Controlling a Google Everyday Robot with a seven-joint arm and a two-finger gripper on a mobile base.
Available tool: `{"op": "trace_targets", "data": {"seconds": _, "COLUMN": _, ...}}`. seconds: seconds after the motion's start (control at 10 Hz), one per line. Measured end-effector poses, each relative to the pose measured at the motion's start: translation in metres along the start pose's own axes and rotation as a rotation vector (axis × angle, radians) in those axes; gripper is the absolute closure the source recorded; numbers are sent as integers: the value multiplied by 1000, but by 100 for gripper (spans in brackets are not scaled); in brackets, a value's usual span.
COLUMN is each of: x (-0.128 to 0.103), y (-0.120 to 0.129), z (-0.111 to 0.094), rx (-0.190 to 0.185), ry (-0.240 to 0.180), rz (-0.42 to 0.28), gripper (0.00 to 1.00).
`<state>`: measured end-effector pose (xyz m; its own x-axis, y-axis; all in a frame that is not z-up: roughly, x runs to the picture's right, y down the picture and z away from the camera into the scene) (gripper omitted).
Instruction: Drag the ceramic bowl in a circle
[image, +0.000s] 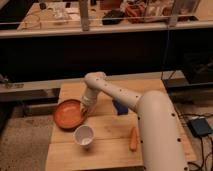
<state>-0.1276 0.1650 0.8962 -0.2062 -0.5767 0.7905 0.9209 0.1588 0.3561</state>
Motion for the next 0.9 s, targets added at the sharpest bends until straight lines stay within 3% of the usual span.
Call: {"op": "trace_targets", "data": {"seconds": 0.9, "x": 0, "y": 0, "z": 0, "rx": 0, "ry": 0, "rz": 0, "gripper": 100}}
